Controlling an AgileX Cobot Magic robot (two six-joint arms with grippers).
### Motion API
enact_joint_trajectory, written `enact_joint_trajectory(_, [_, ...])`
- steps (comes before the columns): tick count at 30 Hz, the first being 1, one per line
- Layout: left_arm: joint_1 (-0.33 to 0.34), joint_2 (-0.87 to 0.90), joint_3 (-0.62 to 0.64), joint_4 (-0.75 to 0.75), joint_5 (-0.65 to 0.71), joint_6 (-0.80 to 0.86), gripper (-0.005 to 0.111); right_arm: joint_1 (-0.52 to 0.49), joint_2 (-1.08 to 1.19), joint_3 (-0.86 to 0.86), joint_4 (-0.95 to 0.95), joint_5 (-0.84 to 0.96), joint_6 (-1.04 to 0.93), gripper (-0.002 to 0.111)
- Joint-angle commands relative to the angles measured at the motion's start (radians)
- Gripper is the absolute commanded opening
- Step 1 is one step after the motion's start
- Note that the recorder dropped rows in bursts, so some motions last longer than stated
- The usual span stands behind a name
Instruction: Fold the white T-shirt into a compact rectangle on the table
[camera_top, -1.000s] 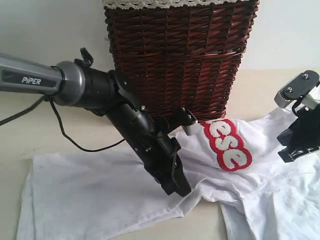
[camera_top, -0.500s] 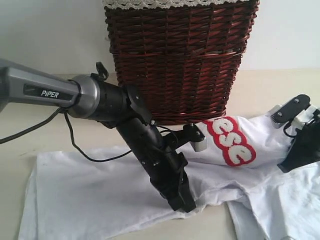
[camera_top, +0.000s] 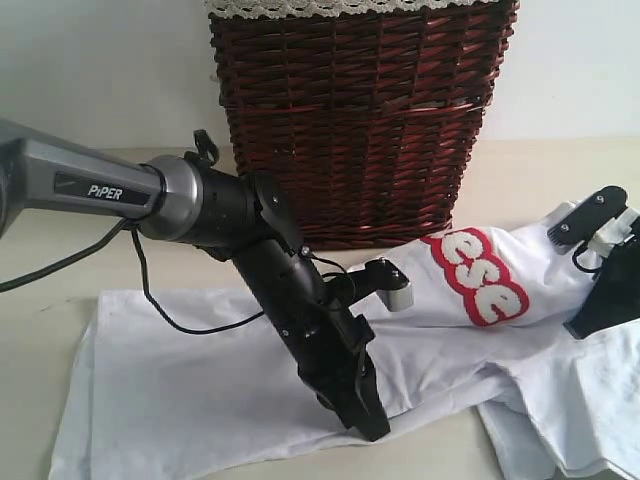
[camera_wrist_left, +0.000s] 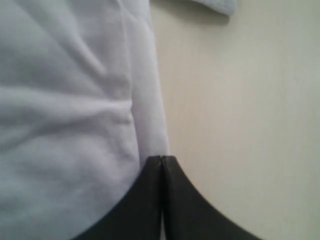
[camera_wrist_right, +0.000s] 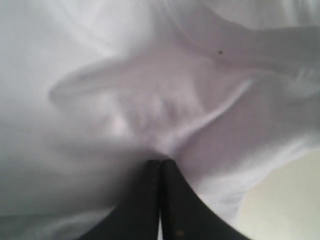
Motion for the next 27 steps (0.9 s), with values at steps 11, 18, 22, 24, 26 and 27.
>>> enact_joint_trajectory(11, [0.0, -0.181, 0.0, 0.005, 0.059, -0.059, 0.0, -0.006, -0.323, 0.008, 0.015, 0.67, 0.045, 0.0])
enact_joint_trajectory(18, [0.01, -0.195, 0.002, 0.279, -0.248, -0.059, 0.0, -0.006, -0.251, 0.01, 0.047, 0.665, 0.045, 0.0])
enact_joint_trajectory(22, [0.049, -0.114, 0.002, 0.312, -0.338, -0.054, 0.0, -0.006, -0.192, 0.01, 0.053, 0.662, 0.041, 0.0])
enact_joint_trajectory(24, [0.06, -0.085, 0.002, 0.335, -0.338, -0.054, 0.0, -0.006, -0.153, 0.01, 0.053, 0.667, 0.03, 0.0])
enact_joint_trajectory(26, [0.071, -0.065, 0.002, 0.348, -0.332, -0.054, 0.0, -0.006, -0.116, 0.01, 0.053, 0.667, -0.009, 0.0])
enact_joint_trajectory(27, [0.077, -0.059, 0.002, 0.348, -0.324, -0.054, 0.0, -0.006, -0.104, 0.01, 0.053, 0.669, -0.016, 0.0])
